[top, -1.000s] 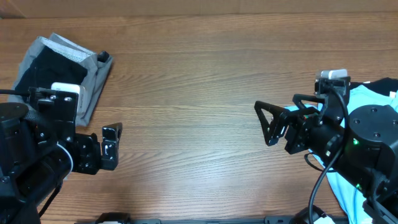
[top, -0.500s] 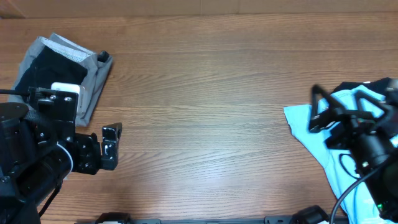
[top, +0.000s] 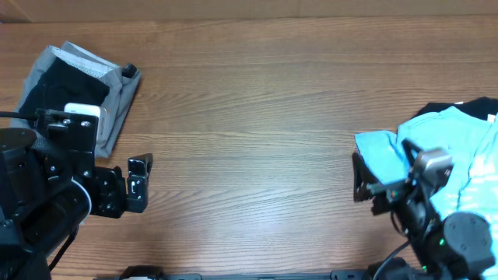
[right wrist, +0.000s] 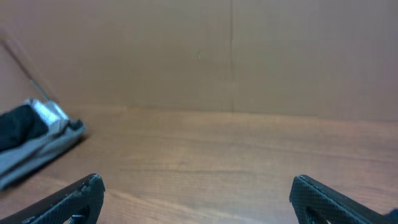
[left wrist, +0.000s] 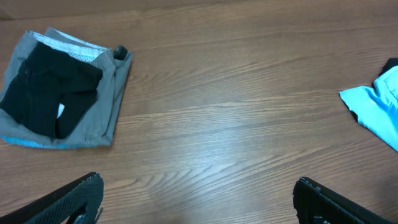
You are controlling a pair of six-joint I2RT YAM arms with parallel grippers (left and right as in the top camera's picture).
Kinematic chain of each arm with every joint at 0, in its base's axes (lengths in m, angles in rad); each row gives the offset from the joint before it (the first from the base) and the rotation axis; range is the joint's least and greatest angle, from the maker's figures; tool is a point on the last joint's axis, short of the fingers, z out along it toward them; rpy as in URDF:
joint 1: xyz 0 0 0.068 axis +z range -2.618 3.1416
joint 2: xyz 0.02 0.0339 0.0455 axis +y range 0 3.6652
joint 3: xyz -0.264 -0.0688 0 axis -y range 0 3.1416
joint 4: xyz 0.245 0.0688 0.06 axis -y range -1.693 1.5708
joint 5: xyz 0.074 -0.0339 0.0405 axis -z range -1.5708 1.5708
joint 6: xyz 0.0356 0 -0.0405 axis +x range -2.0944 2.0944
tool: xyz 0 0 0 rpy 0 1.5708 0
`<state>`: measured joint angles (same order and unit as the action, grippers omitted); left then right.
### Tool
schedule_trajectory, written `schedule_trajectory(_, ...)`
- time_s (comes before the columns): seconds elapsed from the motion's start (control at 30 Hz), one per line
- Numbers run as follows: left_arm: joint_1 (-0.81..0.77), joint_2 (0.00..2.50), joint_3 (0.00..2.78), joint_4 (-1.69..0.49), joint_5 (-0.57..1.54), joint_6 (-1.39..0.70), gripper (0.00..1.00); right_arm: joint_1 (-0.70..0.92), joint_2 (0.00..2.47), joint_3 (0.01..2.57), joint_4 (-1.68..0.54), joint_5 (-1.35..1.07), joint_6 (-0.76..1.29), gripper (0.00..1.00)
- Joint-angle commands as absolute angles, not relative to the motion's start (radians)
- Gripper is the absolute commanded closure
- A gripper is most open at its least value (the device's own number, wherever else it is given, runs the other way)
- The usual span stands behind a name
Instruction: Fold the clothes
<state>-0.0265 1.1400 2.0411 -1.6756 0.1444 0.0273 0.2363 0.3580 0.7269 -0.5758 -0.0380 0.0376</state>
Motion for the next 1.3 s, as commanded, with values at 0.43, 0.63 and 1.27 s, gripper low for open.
schedule_trajectory(0.43,-0.033,1.14,2.042,-1.672,0.138,0.011,0.0,0.231,0.004,0.228,-0.336,-0.047,0.025,0.0)
schedule_trajectory(0.63,-0.033,1.14,2.042,-1.672,0.138,0.011,0.0,0.231,0.003,0.094,-0.227,-0.047,0.027,0.0)
schedule_trajectory(1.27,-0.033,1.14,2.042,-1.672,0.138,0.011,0.0,0.231,0.003,0.046,-0.163,-0.047,0.026,0.0)
